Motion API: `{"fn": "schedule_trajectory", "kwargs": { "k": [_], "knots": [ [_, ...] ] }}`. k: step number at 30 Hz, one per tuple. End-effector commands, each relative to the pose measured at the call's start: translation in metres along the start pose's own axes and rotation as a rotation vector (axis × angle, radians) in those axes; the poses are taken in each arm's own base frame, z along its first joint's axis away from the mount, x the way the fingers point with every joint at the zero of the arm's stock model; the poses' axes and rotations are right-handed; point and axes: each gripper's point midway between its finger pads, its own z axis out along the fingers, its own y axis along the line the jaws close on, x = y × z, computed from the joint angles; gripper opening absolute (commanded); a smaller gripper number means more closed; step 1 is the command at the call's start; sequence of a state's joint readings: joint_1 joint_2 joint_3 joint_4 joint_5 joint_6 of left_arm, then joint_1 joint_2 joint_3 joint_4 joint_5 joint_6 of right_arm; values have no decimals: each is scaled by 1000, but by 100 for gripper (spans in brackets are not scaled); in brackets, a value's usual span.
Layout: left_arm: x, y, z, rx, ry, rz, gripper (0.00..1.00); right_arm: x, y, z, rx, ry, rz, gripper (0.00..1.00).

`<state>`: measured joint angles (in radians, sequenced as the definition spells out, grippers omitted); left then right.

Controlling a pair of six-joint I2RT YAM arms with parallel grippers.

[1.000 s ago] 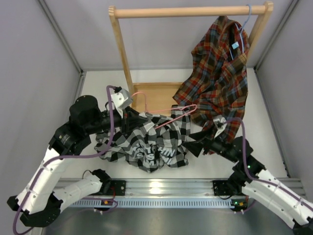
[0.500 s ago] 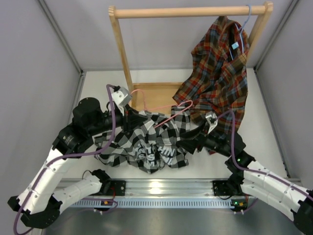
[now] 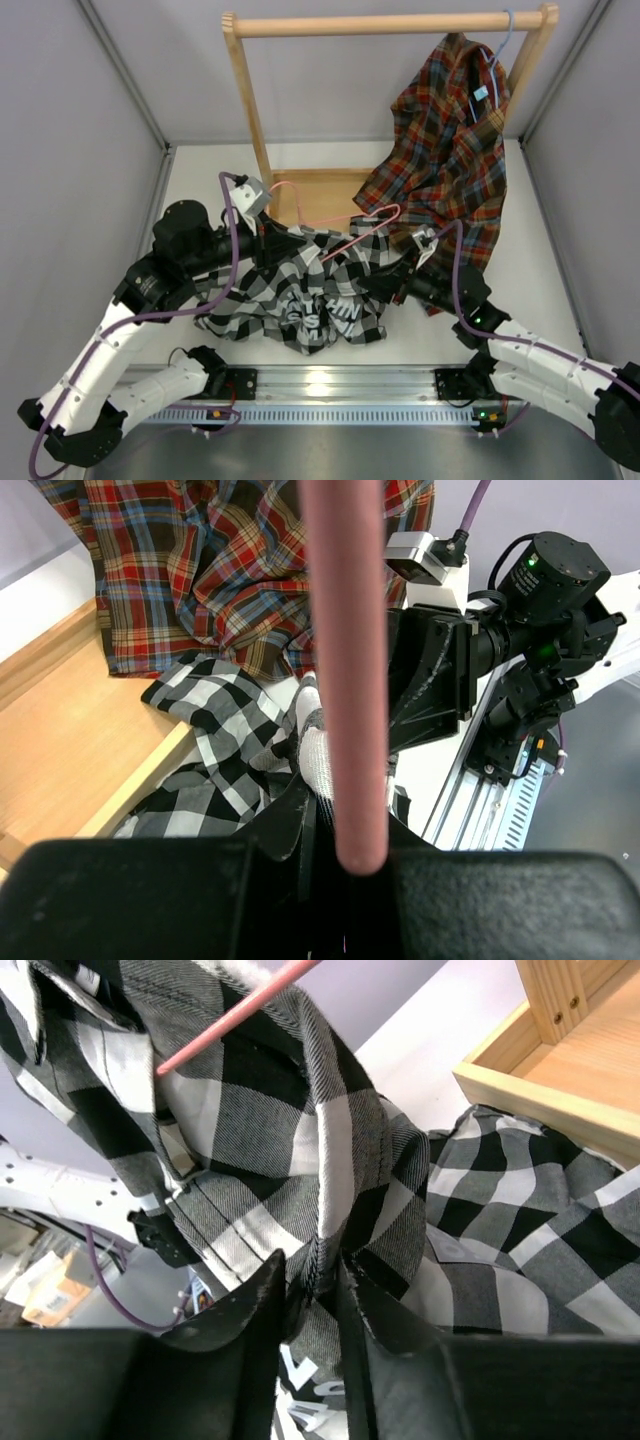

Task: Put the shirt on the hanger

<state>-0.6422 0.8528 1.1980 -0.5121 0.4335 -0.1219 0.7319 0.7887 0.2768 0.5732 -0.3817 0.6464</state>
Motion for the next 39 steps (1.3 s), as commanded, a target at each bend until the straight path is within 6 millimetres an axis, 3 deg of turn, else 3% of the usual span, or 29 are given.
{"fn": "schedule_trajectory", "kwargs": {
  "k": [1, 2, 5, 9, 12, 14, 16, 17, 18, 24, 32, 39],
  "knots": [
    [-24, -6, -2, 25, -102, 37, 0, -37, 27, 6, -89, -122, -70, 23],
    [-22, -5, -2, 23, -99, 40, 0, -38, 25, 7, -78, -125, -75, 9],
    [-18, -5, -3, 20, -95, 47, 0, -46, 4, 6, 48, -156, -82, 1],
    [-13, -12, -18, 35, -113, 85, 0, -67, -31, -3, 269, -192, -74, 0],
    [-5, -20, -25, 70, -104, 99, 0, -81, -44, -9, 375, -193, -67, 0],
    [1, -23, -27, 81, -88, 98, 0, -95, -43, -9, 401, -204, -74, 0],
    [9, -24, -28, 91, -61, 96, 0, -93, -50, -10, 441, -167, -71, 0],
    [13, -24, -27, 96, -48, 95, 0, -106, -50, -10, 464, -189, -77, 0],
    [21, -23, -27, 98, -20, 84, 0, -102, -59, -11, 507, -161, -68, 0],
    [52, -7, -30, 14, 73, 50, 0, -126, -69, -17, 601, -191, -68, 0],
    [72, -4, -40, -18, 71, 63, 0, -129, -86, -13, 663, -97, -78, 0],
    [62, -10, -44, -4, 4, 116, 0, -117, -91, 14, 603, 62, -70, 0]
  ]
}}
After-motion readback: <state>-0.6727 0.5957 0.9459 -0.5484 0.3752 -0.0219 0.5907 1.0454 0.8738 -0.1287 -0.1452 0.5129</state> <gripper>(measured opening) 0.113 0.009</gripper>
